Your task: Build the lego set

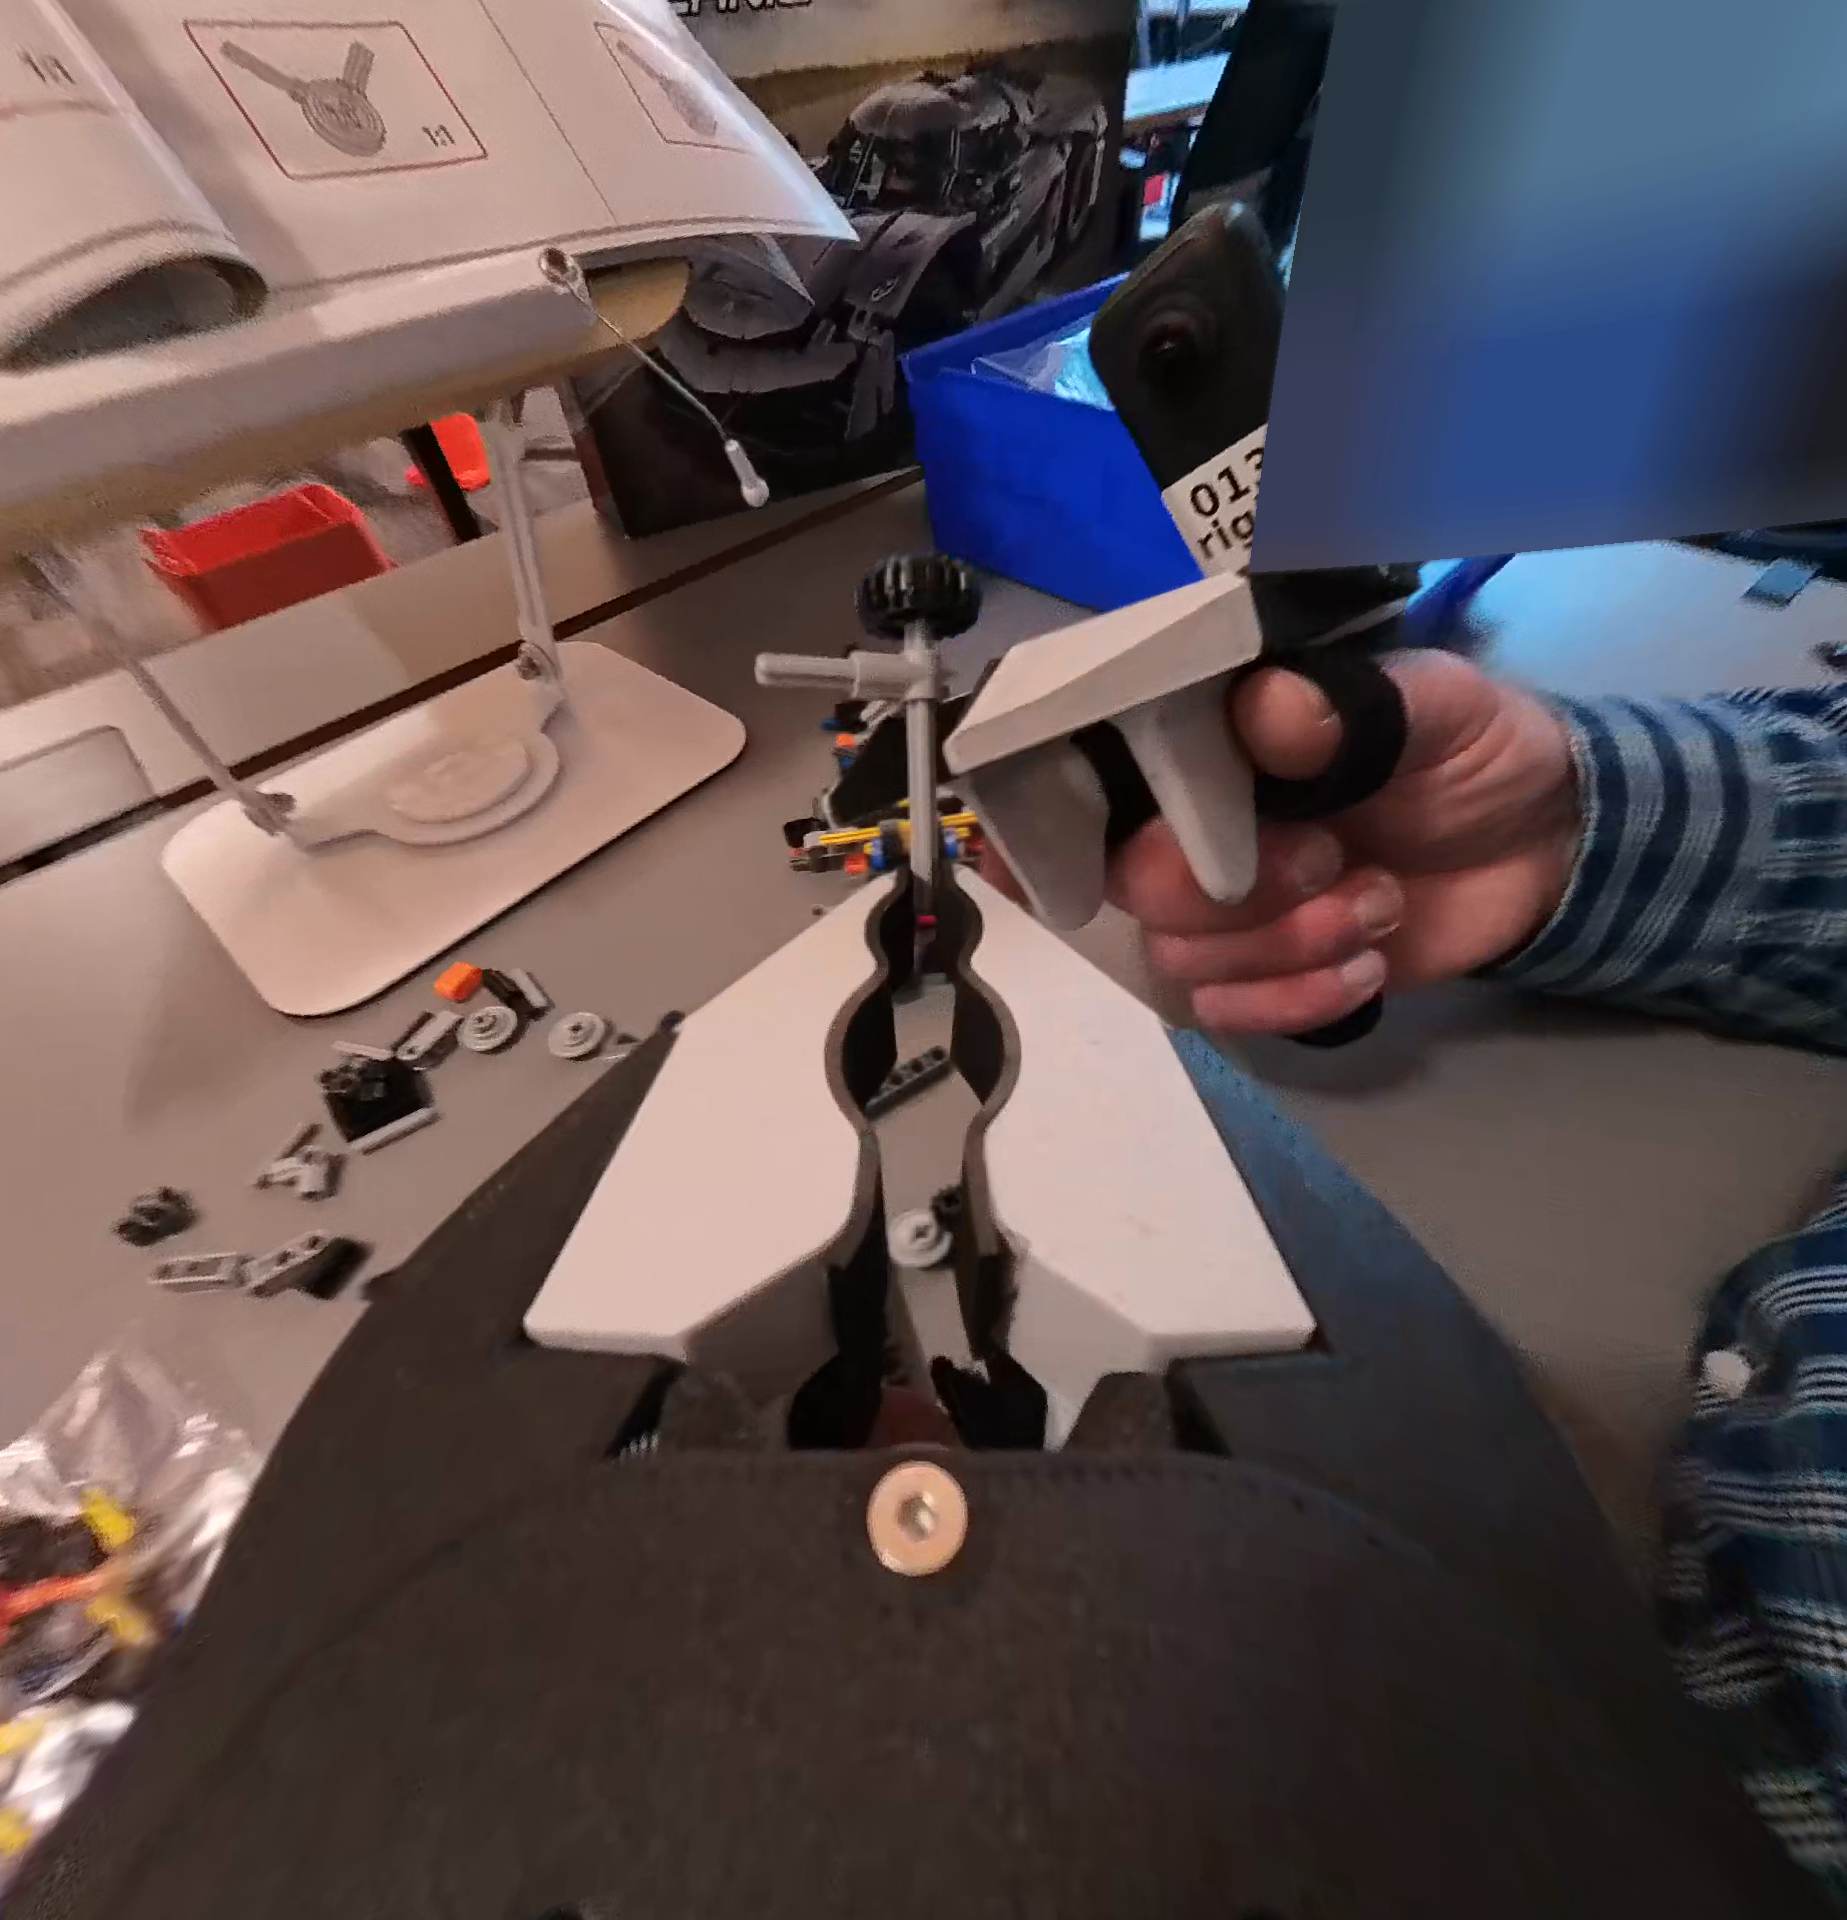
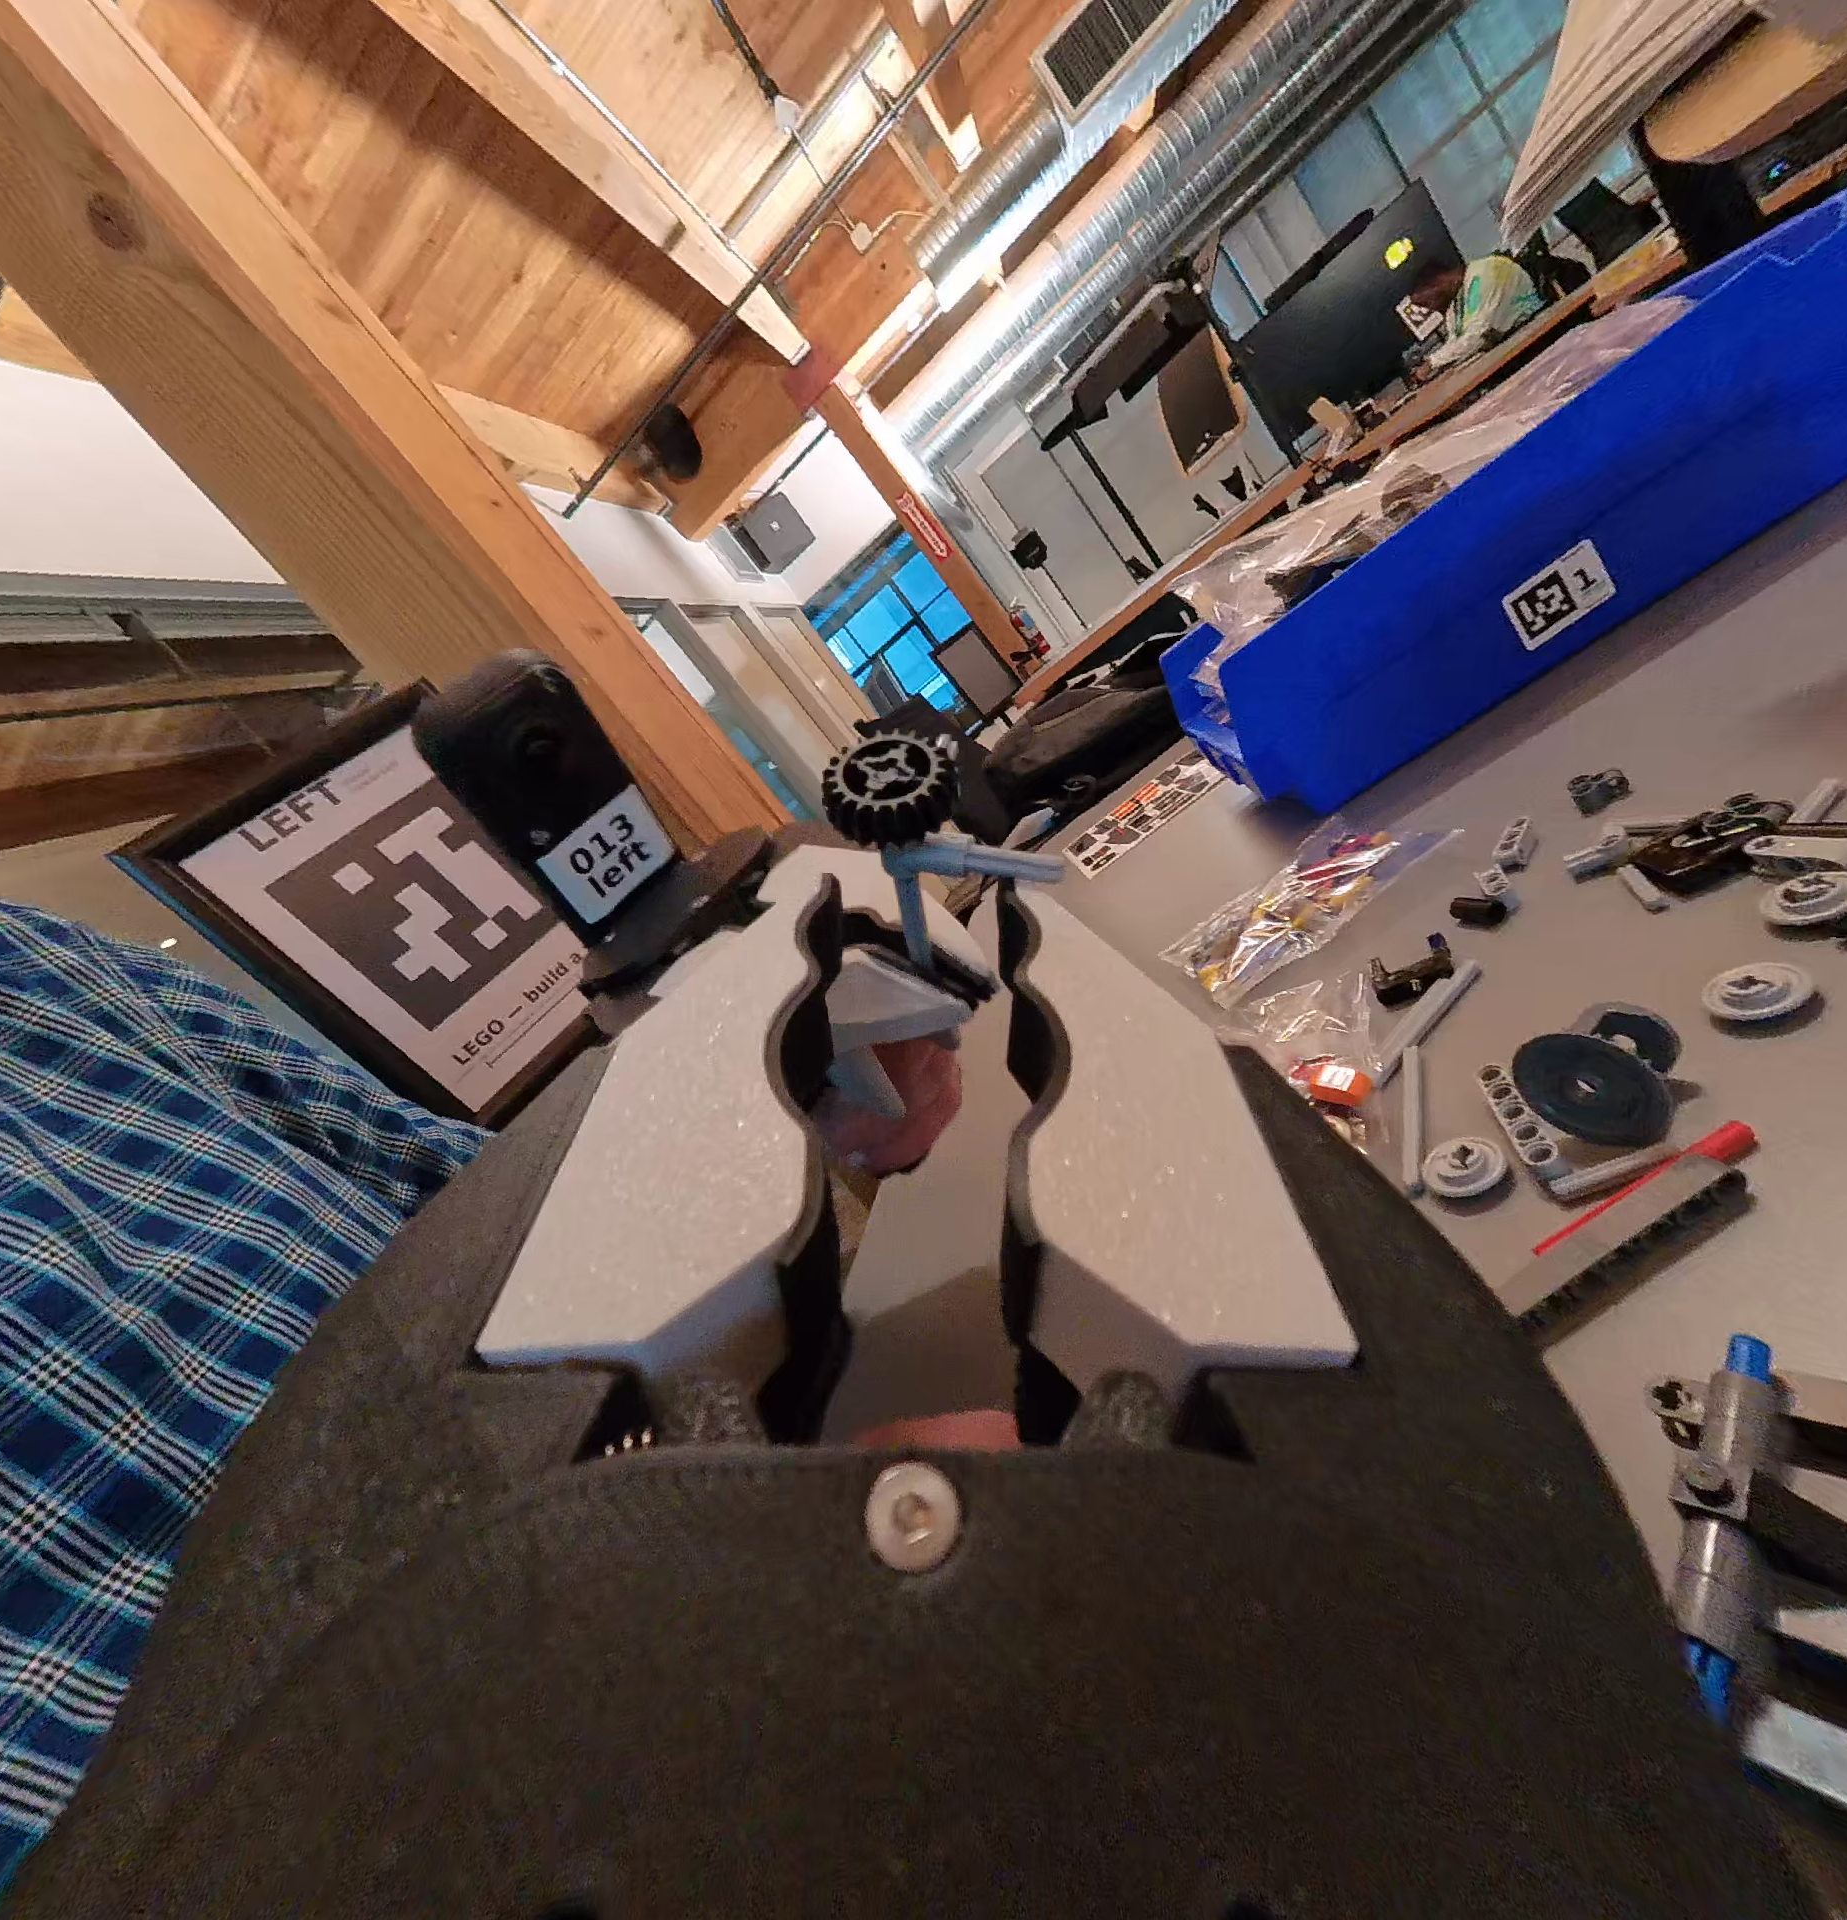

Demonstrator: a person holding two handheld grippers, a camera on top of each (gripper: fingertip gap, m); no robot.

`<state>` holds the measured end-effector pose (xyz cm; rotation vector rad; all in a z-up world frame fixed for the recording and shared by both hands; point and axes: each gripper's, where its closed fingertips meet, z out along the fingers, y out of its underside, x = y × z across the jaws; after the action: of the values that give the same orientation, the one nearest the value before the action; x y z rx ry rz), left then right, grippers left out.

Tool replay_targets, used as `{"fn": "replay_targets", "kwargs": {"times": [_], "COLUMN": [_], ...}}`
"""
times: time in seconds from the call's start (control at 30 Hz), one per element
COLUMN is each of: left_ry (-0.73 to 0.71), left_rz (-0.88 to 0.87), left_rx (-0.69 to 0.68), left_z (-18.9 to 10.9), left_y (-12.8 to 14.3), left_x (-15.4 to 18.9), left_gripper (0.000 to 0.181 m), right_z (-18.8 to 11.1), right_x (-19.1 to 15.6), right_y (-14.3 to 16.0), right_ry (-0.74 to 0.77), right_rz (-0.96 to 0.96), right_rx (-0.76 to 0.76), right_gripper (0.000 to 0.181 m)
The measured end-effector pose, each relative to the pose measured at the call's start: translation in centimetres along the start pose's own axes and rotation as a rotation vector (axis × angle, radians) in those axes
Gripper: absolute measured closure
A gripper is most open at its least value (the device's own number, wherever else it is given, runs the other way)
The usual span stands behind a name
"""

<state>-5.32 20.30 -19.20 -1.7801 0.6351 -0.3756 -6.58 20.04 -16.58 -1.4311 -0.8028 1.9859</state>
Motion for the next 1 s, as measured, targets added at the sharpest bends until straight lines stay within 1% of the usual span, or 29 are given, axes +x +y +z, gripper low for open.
{"fn": "replay_targets", "kwargs": {"times": [0.13, 0.23, 0.33, 0.5, 0.57, 0.63, 0.7, 0.77, 0.83, 0.93, 1.0], "left_ry": [-0.055, -0.109, -0.165, -0.197, -0.196, -0.179, -0.151, -0.133, -0.114, -0.076, -0.044], "left_rz": [0.17, 0.373, 0.568, 0.863, 0.926, 0.972, 0.979, 1.023, 1.091, 1.214, 1.27], "left_rx": [-0.082, -0.188, -0.273, -0.342, -0.343, -0.366, -0.38, -0.42, -0.45, -0.527, -0.568], "left_z": [-0.6, -1.2, -1.8, -2.2, -2.0, -1.8, -1.7, -1.7, -1.7, -1.8, -1.8], "left_y": [0.1, 0.3, 0.0, -0.4, -0.8, -0.7, -0.6, -0.4, -0.5, -0.3, -0.3], "left_x": [-0.8, -1.5, -2.4, -3.0, -2.7, -2.4, -2.1, -2.1, -2.1, -2.2, -2.1], "left_gripper": [0.18, 0.18, 0.18, 0.181, 0.181, 0.181, 0.181, 0.181, 0.181, 0.18, 0.18], "right_z": [0.0, -0.2, -0.7, -0.9, -0.8, -0.9, -1.0, -1.1, -0.9, -0.7, -0.6], "right_x": [0.3, 0.5, 0.8, 0.6, 0.4, 0.5, 0.5, 0.4, 0.3, -0.2, -0.3], "right_y": [0.3, 0.5, 0.3, 0.6, 0.7, 0.1, -0.2, 0.1, 0.8, 0.9, 0.9], "right_ry": [0.032, 0.045, 0.059, 0.067, 0.067, 0.113, 0.177, 0.22, 0.234, 0.231, 0.263], "right_rz": [-0.038, -0.062, -0.086, -0.145, -0.159, -0.271, -0.445, -0.612, -0.681, -0.718, -0.822], "right_rx": [-0.034, -0.063, -0.085, -0.162, -0.166, -0.148, -0.163, -0.224, -0.278, -0.29, -0.327], "right_gripper": [0.152, 0.149, 0.141, 0.123, 0.125, 0.132, 0.137, 0.139, 0.14, 0.142, 0.148]}}
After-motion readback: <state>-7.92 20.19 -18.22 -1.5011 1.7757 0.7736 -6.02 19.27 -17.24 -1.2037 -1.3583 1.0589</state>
